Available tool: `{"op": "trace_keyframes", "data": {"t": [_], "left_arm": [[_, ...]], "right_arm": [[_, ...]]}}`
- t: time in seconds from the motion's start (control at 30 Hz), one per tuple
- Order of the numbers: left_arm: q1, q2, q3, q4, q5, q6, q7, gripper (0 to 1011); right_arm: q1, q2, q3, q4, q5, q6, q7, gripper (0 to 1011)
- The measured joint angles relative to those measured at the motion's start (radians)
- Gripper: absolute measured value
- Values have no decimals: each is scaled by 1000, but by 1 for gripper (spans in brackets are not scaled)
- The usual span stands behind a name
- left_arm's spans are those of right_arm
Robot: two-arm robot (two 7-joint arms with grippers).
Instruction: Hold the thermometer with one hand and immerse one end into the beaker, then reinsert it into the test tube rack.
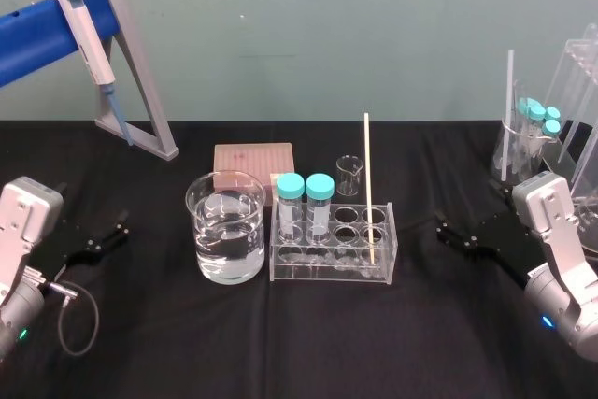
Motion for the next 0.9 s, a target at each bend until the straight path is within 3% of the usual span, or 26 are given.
{"op": "trace_keyframes", "data": {"t": [0.9], "left_arm": [[0,0,0,0,0,0,0,1004]], "right_arm": [[0,0,0,0,0,0,0,1003]]}}
